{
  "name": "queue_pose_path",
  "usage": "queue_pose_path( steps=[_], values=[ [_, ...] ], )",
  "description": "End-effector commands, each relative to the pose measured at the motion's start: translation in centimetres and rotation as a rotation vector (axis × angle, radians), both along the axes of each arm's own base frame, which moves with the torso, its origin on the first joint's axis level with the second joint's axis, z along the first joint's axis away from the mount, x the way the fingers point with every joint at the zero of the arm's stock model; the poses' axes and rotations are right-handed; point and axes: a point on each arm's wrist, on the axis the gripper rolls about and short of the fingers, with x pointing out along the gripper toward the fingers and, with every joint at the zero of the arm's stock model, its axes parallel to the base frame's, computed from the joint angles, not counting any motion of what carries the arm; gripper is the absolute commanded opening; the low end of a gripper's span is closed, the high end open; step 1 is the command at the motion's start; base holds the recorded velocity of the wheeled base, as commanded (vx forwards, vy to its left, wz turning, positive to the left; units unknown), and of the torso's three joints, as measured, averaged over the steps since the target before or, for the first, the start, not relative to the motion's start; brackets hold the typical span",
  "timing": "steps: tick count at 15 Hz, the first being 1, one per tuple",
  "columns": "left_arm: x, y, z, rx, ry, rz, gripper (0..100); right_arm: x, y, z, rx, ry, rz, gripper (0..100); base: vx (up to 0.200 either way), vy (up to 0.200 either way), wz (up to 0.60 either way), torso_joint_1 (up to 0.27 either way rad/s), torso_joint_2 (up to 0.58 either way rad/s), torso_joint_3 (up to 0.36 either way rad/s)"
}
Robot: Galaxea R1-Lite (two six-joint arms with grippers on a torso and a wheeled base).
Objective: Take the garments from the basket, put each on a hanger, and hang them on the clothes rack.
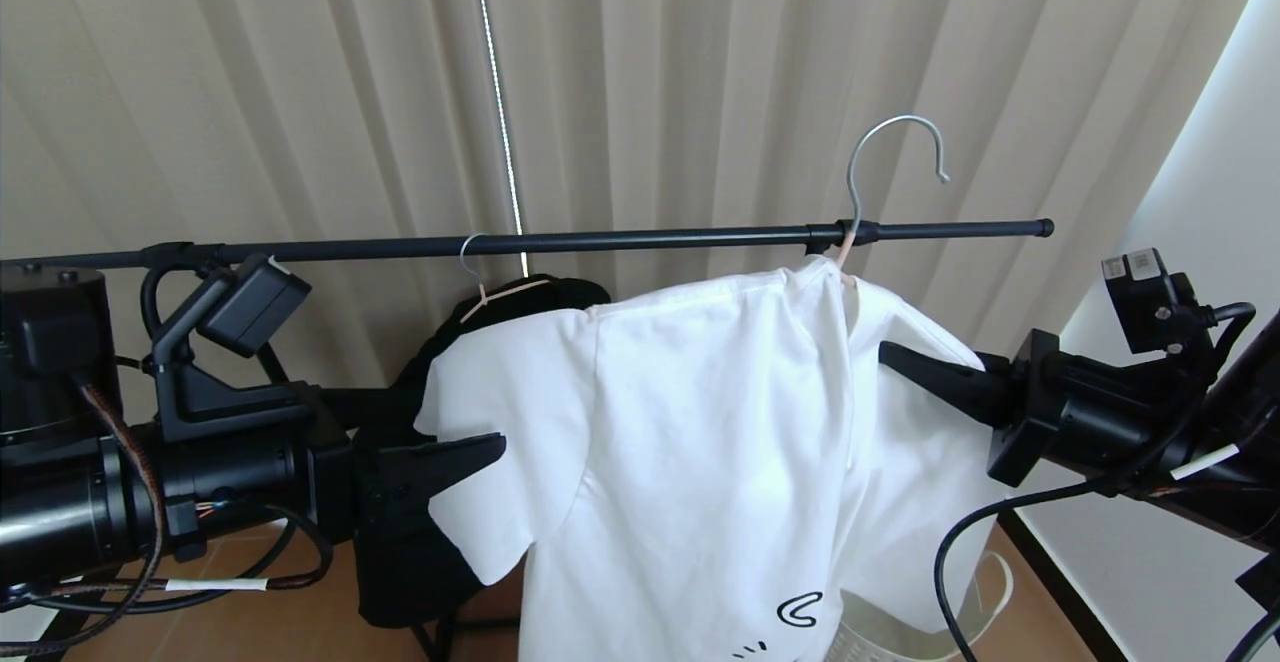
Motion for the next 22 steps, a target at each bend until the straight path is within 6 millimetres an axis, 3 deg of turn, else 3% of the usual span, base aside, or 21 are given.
queue_pose_path(
  steps=[1,13,22],
  values=[
    [0.1,0.0,-0.2,-0.003,0.016,0.002,0,0.0,0.0,0.1,0.001,-0.003,-0.001,0,0.000,0.000,0.00,0.000,0.00,0.000],
    [-2.2,2.0,-1.3,-0.003,0.029,0.074,0,0.3,-0.2,0.1,0.003,-0.001,-0.010,0,0.000,0.000,0.00,0.000,0.00,0.000],
    [-2.9,3.1,-2.0,-0.024,0.073,0.140,0,1.0,-1.1,0.5,0.020,-0.002,-0.050,0,0.000,0.000,0.00,0.000,0.00,0.000]
  ],
)
